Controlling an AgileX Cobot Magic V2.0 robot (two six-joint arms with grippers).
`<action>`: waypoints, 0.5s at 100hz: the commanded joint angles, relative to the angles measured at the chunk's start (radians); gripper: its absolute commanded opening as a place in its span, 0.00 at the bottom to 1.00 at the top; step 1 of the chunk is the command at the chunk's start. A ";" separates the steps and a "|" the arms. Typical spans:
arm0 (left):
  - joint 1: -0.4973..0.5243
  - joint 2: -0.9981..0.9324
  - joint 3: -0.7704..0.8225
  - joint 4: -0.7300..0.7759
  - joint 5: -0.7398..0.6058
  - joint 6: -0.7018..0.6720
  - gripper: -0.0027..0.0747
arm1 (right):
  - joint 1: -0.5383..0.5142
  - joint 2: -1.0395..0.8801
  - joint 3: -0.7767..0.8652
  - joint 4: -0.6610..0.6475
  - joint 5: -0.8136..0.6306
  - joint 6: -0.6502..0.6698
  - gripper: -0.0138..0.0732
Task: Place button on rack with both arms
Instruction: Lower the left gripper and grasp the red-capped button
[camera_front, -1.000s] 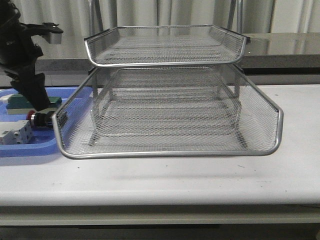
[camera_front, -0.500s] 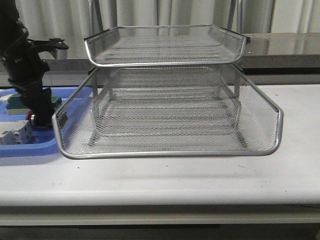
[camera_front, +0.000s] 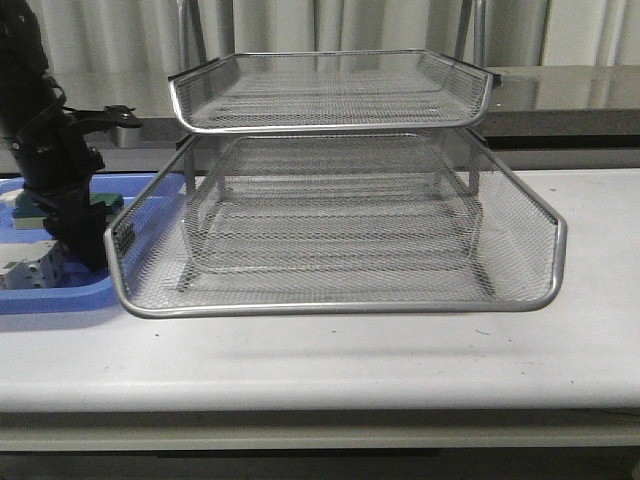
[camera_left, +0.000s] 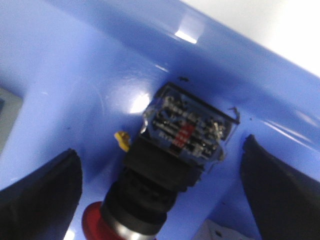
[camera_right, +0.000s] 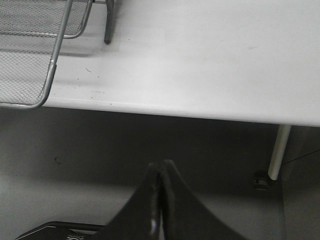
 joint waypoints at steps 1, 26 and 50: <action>0.001 -0.057 -0.031 -0.028 -0.016 0.003 0.83 | -0.005 0.006 -0.036 -0.011 -0.050 -0.001 0.08; 0.001 -0.057 -0.031 -0.028 -0.017 0.003 0.75 | -0.005 0.006 -0.036 -0.011 -0.050 -0.001 0.08; 0.001 -0.057 -0.046 -0.028 -0.020 0.003 0.37 | -0.005 0.006 -0.036 -0.011 -0.050 -0.001 0.08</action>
